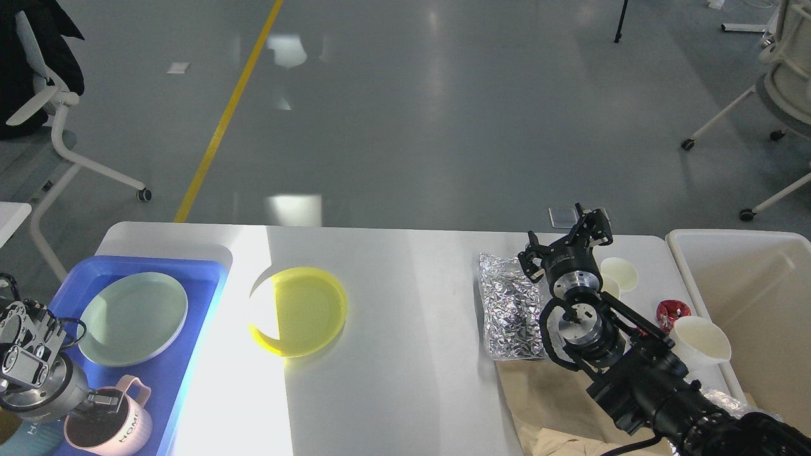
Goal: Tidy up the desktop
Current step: 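Lift the pink mug with the left gripper and set it in the blue tray, then move the left gripper to the yellow plate edge and grasp it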
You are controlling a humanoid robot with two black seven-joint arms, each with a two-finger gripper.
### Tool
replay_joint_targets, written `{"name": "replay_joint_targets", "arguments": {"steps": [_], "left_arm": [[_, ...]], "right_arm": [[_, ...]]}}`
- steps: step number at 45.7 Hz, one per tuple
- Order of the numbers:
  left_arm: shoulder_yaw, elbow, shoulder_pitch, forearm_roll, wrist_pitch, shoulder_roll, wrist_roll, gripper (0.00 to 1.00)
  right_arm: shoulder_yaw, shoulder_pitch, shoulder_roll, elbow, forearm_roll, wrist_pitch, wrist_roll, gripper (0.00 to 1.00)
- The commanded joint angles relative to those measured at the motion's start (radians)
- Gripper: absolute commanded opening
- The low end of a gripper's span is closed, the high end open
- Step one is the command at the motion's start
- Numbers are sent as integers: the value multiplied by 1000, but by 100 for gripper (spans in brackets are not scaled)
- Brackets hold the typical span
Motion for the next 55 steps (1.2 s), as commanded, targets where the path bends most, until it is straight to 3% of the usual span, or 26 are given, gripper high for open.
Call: {"name": "replay_joint_targets", "arguments": {"steps": [1, 14, 22, 28, 34, 40, 44, 48, 53, 55], "left_arm": [[9, 0, -6, 2, -28, -2, 18, 96], [11, 3, -104, 31, -241, 23, 17, 97], [3, 6, -256, 60, -391, 50, 17, 97], [-19, 18, -412, 55, -572, 46, 9, 97], [-158, 20, -555, 36, -790, 47, 15, 97], [-308, 23, -687, -16, -799, 49, 20, 96], [-358, 34, -704, -66, -799, 46, 32, 96], [-373, 67, -662, -89, -799, 32, 56, 96], [-397, 110, -514, -135, -799, 15, 79, 95], [-404, 127, -462, -170, -755, 9, 98, 94]], "right_arm": [[0, 0, 0, 0, 0, 0, 0, 100], [0, 0, 0, 0, 0, 0, -1, 100], [0, 0, 0, 0, 0, 0, 0, 100], [0, 0, 0, 0, 0, 0, 0, 100], [0, 0, 0, 0, 0, 0, 0, 100], [0, 0, 0, 0, 0, 0, 0, 100], [0, 0, 0, 0, 0, 0, 0, 100], [0, 0, 0, 0, 0, 0, 0, 100], [0, 0, 0, 0, 0, 0, 0, 100], [0, 0, 0, 0, 0, 0, 0, 100]]}}
